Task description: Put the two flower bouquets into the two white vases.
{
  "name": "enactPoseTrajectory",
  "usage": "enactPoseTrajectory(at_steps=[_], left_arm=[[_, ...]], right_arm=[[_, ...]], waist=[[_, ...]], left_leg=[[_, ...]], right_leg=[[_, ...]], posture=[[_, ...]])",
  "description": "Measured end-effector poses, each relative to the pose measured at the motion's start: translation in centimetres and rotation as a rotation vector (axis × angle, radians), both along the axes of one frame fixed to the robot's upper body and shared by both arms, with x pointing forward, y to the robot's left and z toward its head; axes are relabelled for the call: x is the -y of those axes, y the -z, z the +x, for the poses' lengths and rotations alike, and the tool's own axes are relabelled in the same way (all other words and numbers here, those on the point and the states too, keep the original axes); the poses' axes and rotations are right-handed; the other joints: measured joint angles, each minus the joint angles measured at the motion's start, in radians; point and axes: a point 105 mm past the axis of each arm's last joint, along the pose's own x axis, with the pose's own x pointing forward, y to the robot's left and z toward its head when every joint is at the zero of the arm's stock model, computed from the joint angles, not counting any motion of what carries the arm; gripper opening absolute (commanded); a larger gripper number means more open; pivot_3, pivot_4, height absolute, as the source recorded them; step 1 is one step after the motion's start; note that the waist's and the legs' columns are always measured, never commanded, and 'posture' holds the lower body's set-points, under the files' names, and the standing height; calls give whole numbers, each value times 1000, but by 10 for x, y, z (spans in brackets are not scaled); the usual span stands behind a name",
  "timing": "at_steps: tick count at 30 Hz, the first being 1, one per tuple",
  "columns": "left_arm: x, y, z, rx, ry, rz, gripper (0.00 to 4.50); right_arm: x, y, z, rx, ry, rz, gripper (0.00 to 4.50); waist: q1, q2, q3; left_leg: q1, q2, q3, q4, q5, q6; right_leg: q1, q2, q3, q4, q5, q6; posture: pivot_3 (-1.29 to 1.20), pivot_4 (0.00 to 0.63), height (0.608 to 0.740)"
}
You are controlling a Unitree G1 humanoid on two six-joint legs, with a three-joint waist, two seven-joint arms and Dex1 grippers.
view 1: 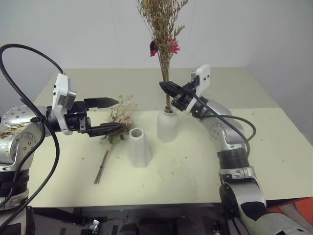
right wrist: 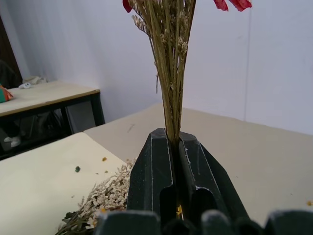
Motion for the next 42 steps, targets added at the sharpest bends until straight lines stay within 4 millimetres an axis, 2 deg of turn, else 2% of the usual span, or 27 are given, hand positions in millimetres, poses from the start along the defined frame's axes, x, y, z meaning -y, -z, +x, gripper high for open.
enactPoseTrajectory(at_steps=[4, 10, 15, 16, 27, 29, 35, 39, 42], left_arm=[[0, 0, 0, -1, 0, 0, 4500], [-1, -1, 0, 0, -4, 7, 4500], [-1, -1, 0, 0, -4, 7, 4500], [-1, -1, 0, 0, -4, 7, 4500], [-1, -1, 0, 0, -4, 7, 4500], [-1, -1, 0, 0, -4, 7, 4500], [-6, 0, -2, -4, -32, 11, 4500], [-16, 18, -3, -74, -116, 26, 4500], [-26, 34, -6, -138, -220, 68, 4500]], right_arm=[[1, 2, 0, 9, 4, 1, 31], [6, 24, 1, -28, 22, -13, 31], [8, 28, 1, -17, 37, -23, 31], [8, 29, 1, -17, 42, -28, 665], [21, 43, 1, -27, 80, -48, 4334], [25, 46, -1, -27, 84, -60, 4426], [55, 48, -25, -12, 22, -202, 4426], [78, 53, -40, -40, -30, -313, 4426], [86, 51, -50, -51, -89, -369, 4426]], waist=[[1, 0, 0], [1, 0, 0], [1, 0, 0], [2, 0, 0], [2, 0, 0], [2, 0, 0], [4, 0, 0], [0, 0, 0], [-1, 0, 0]], left_leg=[[0, 0, 0, 0, 0, 0], [0, 0, 0, 0, 0, 0], [0, 0, 0, 0, 0, 0], [0, 0, 0, 0, 0, 0], [0, 0, 0, 0, 0, 0], [0, 0, 0, 0, 0, 0], [0, 0, 0, 0, 0, 0], [1, 0, 0, 0, 0, 0], [1, 0, 0, 0, 0, 0]], right_leg=[[0, 0, 0, 0, 0, 0], [0, 0, 0, 0, 0, 0], [0, 0, 0, 0, 0, 0], [0, 0, 0, 0, 0, 0], [0, 0, 0, 0, 0, 0], [0, 0, 0, -1, 0, 0], [1, -1, 0, -1, -3, 6], [1, 0, 1, -1, -4, 6], [1, 0, 1, -1, -4, 6]], posture=[[0, 150, 740], [0, 150, 740], [0, 150, 740], [0, 150, 740], [0, 150, 740], [0, 150, 740], [0, 150, 740], [0, 150, 740], [0, 150, 740]])
